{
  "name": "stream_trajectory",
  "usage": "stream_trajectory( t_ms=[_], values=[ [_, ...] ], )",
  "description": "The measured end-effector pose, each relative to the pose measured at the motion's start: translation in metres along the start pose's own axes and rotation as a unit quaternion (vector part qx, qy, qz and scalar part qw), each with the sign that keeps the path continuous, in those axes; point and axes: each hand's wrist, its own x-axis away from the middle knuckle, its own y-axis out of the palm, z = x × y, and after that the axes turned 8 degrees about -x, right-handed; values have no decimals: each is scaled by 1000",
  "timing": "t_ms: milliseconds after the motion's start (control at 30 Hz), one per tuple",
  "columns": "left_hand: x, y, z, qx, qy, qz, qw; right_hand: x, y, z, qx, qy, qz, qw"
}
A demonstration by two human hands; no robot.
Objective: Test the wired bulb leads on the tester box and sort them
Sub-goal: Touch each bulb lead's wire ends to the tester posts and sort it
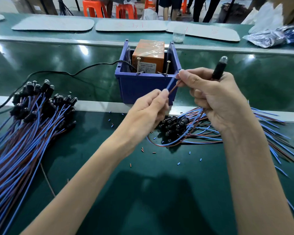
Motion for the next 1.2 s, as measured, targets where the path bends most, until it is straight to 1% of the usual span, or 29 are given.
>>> stream_trajectory(
  t_ms=[100,300,500,700,867,1200],
  values=[
    [0,0,-1,-8,18,18,1000,0,0,0,-5,-2,5,1000],
    [-2,-3,-3,-30,23,38,999,0,-2,-1,-1,-11,2,1000],
    [-3,-5,-6,-40,18,35,998,0,1,0,21,-22,27,999],
    [-2,-4,-7,-80,34,24,996,1,1,-2,13,-12,21,1000],
    [-2,-4,-9,-99,40,19,994,0,0,0,20,-21,22,999],
    [-3,-6,-12,-144,59,50,986,1,1,-1,32,-35,32,998]
  ],
)
